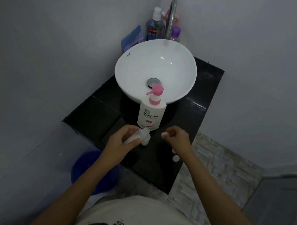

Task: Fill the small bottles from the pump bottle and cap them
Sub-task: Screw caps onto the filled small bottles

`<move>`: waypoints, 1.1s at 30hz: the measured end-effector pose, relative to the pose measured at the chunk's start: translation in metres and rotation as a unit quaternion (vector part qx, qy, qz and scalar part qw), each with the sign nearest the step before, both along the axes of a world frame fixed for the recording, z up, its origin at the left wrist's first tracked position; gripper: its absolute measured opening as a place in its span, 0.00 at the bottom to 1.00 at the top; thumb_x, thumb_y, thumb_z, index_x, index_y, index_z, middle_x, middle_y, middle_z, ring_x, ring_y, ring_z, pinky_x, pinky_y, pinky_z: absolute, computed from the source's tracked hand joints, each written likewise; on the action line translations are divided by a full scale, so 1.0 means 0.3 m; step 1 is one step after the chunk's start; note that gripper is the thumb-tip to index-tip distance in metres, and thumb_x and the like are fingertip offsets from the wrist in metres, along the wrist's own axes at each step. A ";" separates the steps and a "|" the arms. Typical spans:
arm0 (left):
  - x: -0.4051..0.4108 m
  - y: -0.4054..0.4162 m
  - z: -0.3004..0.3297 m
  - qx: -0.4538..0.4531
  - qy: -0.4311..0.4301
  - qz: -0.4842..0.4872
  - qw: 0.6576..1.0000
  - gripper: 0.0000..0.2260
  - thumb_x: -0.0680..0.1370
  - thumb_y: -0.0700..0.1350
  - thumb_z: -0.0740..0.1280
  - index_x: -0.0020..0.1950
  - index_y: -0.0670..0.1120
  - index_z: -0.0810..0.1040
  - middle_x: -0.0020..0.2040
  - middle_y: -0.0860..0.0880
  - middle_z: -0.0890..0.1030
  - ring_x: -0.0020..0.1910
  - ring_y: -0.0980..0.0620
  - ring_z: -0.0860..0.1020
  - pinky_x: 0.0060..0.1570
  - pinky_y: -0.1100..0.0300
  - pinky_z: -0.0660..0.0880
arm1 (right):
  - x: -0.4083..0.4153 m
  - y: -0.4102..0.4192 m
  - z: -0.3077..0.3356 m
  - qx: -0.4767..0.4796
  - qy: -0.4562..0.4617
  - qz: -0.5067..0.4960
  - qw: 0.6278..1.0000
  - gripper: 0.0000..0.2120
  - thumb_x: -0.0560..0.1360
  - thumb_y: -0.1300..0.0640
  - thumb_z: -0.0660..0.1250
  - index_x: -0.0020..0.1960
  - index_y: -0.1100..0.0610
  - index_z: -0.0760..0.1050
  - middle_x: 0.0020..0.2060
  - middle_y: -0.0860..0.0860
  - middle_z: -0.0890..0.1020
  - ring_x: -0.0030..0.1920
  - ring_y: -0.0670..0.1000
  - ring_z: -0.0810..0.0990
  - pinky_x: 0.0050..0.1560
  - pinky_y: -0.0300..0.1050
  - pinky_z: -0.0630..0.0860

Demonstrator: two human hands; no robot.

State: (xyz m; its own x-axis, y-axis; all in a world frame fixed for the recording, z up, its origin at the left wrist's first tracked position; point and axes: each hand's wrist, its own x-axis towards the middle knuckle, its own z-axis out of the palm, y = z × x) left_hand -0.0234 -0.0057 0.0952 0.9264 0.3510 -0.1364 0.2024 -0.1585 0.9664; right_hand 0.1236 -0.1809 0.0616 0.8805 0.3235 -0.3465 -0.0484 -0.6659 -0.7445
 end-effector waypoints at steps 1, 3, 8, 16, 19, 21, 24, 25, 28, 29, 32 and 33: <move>0.001 -0.001 -0.002 -0.005 0.002 -0.001 1.000 0.13 0.75 0.45 0.71 0.58 0.52 0.77 0.53 0.54 0.80 0.51 0.61 0.78 0.46 0.68 0.75 | -0.017 0.003 0.037 0.047 0.010 -0.011 0.999 0.07 0.72 0.54 0.71 0.49 0.54 0.77 0.43 0.49 0.81 0.40 0.45 0.80 0.35 0.34 0.74; 0.006 -0.005 -0.005 -0.010 0.003 -0.005 1.000 0.13 0.75 0.45 0.71 0.58 0.51 0.77 0.53 0.53 0.80 0.51 0.60 0.78 0.48 0.66 0.75 | -0.050 0.003 0.116 0.144 0.037 -0.018 0.989 0.07 0.71 0.55 0.72 0.48 0.54 0.79 0.41 0.50 0.84 0.37 0.43 0.82 0.34 0.31 0.74; 0.019 -0.020 -0.003 -0.011 0.007 -0.024 1.000 0.13 0.74 0.47 0.70 0.58 0.53 0.78 0.53 0.55 0.80 0.52 0.62 0.77 0.48 0.67 0.76 | -0.116 -0.020 0.264 0.256 0.049 0.043 0.964 0.09 0.72 0.60 0.71 0.51 0.54 0.81 0.41 0.48 0.86 0.39 0.45 0.83 0.37 0.32 0.76; 0.021 -0.042 0.016 -0.022 -0.016 -0.057 0.998 0.11 0.75 0.48 0.70 0.56 0.59 0.79 0.52 0.59 0.81 0.53 0.61 0.78 0.48 0.69 0.75 | -0.128 -0.036 0.298 0.187 -0.043 0.132 0.972 0.12 0.71 0.63 0.71 0.53 0.52 0.80 0.46 0.47 0.83 0.46 0.43 0.82 0.48 0.31 0.76; 0.019 -0.045 0.026 -0.022 -0.023 -0.065 0.997 0.12 0.75 0.46 0.71 0.56 0.58 0.79 0.53 0.57 0.81 0.54 0.61 0.78 0.49 0.70 0.75 | -0.121 -0.042 0.297 0.180 -0.037 0.147 0.972 0.09 0.71 0.59 0.71 0.50 0.50 0.80 0.42 0.44 0.84 0.41 0.41 0.82 0.43 0.29 0.76; 0.015 -0.048 0.025 -0.014 -0.019 -0.067 0.997 0.12 0.75 0.46 0.71 0.57 0.56 0.79 0.55 0.56 0.80 0.55 0.59 0.77 0.50 0.67 0.75 | -0.128 -0.034 0.292 0.153 -0.028 0.130 0.979 0.02 0.72 0.52 0.70 0.44 0.47 0.80 0.34 0.45 0.83 0.32 0.41 0.81 0.35 0.29 0.75; 0.011 -0.053 0.024 -0.009 -0.015 -0.071 0.997 0.13 0.75 0.46 0.70 0.59 0.54 0.79 0.56 0.55 0.80 0.56 0.58 0.77 0.52 0.64 0.75 | -0.135 -0.027 0.279 0.093 -0.043 0.111 0.989 0.09 0.72 0.42 0.66 0.40 0.46 0.78 0.31 0.48 0.82 0.26 0.41 0.77 0.28 0.30 0.73; 0.010 -0.053 0.025 -0.009 -0.015 -0.072 0.997 0.13 0.75 0.46 0.70 0.59 0.53 0.79 0.56 0.55 0.80 0.56 0.58 0.77 0.52 0.64 0.75 | -0.135 -0.027 0.284 0.098 -0.040 0.115 0.988 0.09 0.73 0.42 0.65 0.41 0.46 0.77 0.32 0.47 0.82 0.27 0.41 0.78 0.29 0.30 0.73; 0.007 -0.049 0.029 -0.011 -0.016 -0.067 0.998 0.13 0.75 0.46 0.71 0.59 0.54 0.79 0.55 0.54 0.80 0.55 0.58 0.78 0.52 0.64 0.75 | -0.126 -0.048 0.302 0.171 0.003 0.157 0.973 0.06 0.73 0.48 0.68 0.50 0.44 0.76 0.40 0.47 0.83 0.35 0.44 0.81 0.36 0.33 0.76; 0.006 -0.048 0.031 -0.012 -0.017 -0.066 0.998 0.13 0.74 0.47 0.71 0.58 0.55 0.79 0.55 0.55 0.81 0.55 0.58 0.78 0.51 0.64 0.75 | -0.124 -0.054 0.307 0.176 0.009 0.171 0.969 0.08 0.73 0.51 0.69 0.51 0.45 0.76 0.41 0.48 0.83 0.36 0.46 0.82 0.37 0.34 0.77; 0.001 -0.052 0.034 -0.010 -0.017 -0.068 0.997 0.13 0.74 0.47 0.71 0.58 0.56 0.79 0.54 0.55 0.81 0.55 0.57 0.78 0.52 0.62 0.76 | -0.135 -0.046 0.300 0.123 -0.014 0.155 0.980 0.04 0.74 0.49 0.67 0.45 0.48 0.77 0.35 0.49 0.83 0.30 0.44 0.80 0.32 0.33 0.75; 0.000 -0.053 0.034 -0.010 -0.016 -0.071 0.997 0.13 0.74 0.47 0.71 0.58 0.56 0.79 0.54 0.55 0.81 0.55 0.57 0.78 0.53 0.61 0.76 | -0.142 -0.039 0.297 0.093 -0.028 0.141 0.985 0.07 0.74 0.46 0.66 0.43 0.49 0.77 0.33 0.49 0.82 0.28 0.43 0.78 0.31 0.34 0.74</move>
State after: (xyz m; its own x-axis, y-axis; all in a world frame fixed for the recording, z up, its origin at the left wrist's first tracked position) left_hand -0.0235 -0.0217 0.1054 0.9704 0.2144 -0.1110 0.1478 -0.1641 0.9753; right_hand 0.0811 -0.1927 0.1506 0.7627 0.6112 -0.2115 0.1643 -0.4993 -0.8507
